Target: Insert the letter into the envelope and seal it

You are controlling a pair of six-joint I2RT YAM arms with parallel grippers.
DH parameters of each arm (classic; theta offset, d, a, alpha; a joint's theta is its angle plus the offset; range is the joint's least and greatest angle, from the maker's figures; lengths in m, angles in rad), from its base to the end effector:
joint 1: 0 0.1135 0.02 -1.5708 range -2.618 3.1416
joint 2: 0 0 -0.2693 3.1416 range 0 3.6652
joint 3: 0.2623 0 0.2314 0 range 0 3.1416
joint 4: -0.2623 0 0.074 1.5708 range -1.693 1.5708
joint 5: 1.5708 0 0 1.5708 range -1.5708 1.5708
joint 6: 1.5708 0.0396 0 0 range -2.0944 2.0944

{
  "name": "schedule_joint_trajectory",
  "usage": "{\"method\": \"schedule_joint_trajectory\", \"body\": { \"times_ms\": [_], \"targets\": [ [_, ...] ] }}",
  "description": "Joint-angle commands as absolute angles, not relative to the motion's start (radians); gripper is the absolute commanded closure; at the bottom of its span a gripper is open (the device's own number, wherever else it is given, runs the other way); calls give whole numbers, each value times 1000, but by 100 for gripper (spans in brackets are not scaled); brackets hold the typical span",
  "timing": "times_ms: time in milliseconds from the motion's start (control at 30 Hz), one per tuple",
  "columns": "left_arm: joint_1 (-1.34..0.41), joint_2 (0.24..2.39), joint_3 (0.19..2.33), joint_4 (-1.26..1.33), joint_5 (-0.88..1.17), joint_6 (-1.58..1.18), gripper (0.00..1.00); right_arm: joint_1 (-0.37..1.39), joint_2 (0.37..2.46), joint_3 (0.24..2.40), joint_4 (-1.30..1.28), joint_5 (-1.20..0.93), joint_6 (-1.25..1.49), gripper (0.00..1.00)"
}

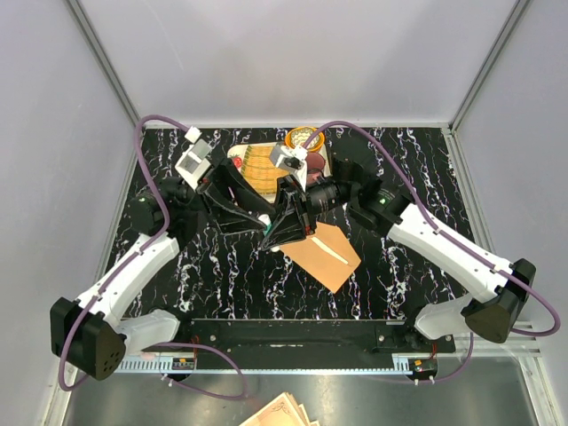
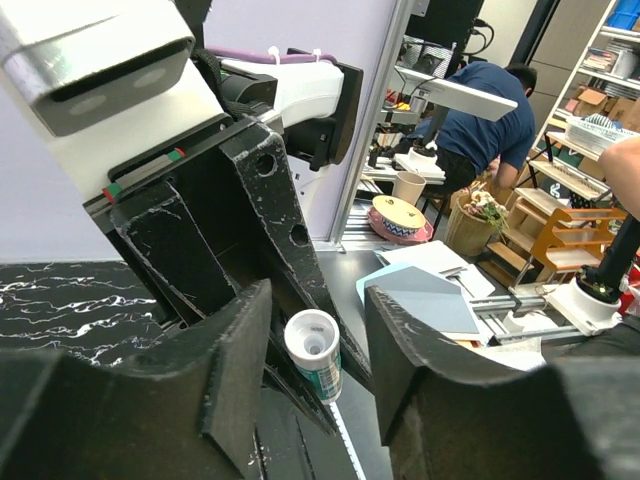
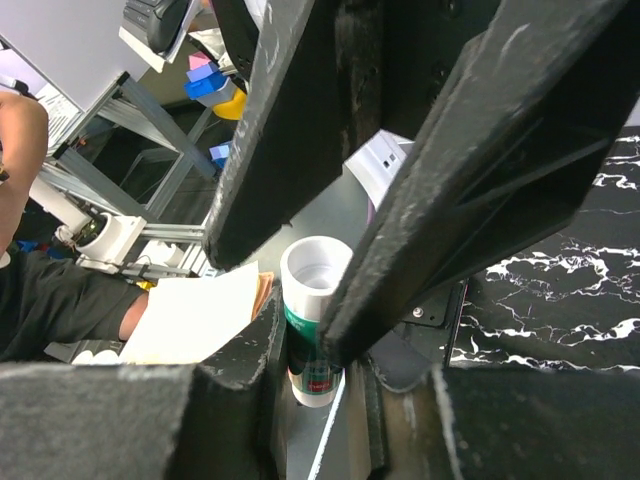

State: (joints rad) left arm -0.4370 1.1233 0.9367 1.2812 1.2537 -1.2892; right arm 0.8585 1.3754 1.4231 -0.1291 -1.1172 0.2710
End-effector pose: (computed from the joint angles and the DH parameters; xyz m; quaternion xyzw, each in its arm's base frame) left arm 0.1415 -0.1076 0.4505 0.4401 0.4095 -0.6880 0.4065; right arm 0.1555 0.2345 0.4408 -0.5244 0.4928 0.6368 0.2769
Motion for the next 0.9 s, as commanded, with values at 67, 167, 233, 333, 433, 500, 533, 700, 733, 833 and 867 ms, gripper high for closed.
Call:
{"method": "schedule_joint_trajectory", "body": {
  "times_ms": [67, 167, 233, 333, 433, 500, 533, 700, 733, 833, 867],
  "targets": [
    [-463, 1121, 954, 1505, 1273, -1299, 57, 870, 1358, 1479, -106, -1132, 252, 100],
    [-466, 1115, 934, 1506, 1259, -1302, 54, 870, 1358, 1479, -95, -1124, 258, 100],
    [-466, 1112, 930, 1506, 1256, -1308, 64, 870, 1356, 1477, -97, -1124, 259, 100],
    [-466, 1115, 930, 1511, 1247, -1325, 79, 870, 1356, 1471, -95, -1114, 256, 100],
    [-466, 1118, 930, 1493, 1244, -1338, 93, 870, 1348, 1468, -103, -1083, 245, 100],
    [-460, 1114, 923, 1431, 1241, -1330, 100, 870, 1332, 1468, -141, -995, 216, 100],
    [-454, 1106, 917, 1401, 1236, -1304, 100, 870, 1325, 1471, -167, -958, 197, 100],
    [-396, 982, 943, 739, 1105, -832, 100, 870, 1293, 1491, -307, -638, 65, 100],
    [-396, 957, 969, 566, 1051, -707, 100, 870, 1289, 1494, -319, -588, 37, 100],
    [-423, 908, 1063, 148, 801, -479, 100, 870, 1290, 1509, -345, -399, 5, 100],
    [-425, 908, 1084, 102, 757, -486, 100, 870, 1292, 1517, -347, -306, -21, 100]
  ]
}}
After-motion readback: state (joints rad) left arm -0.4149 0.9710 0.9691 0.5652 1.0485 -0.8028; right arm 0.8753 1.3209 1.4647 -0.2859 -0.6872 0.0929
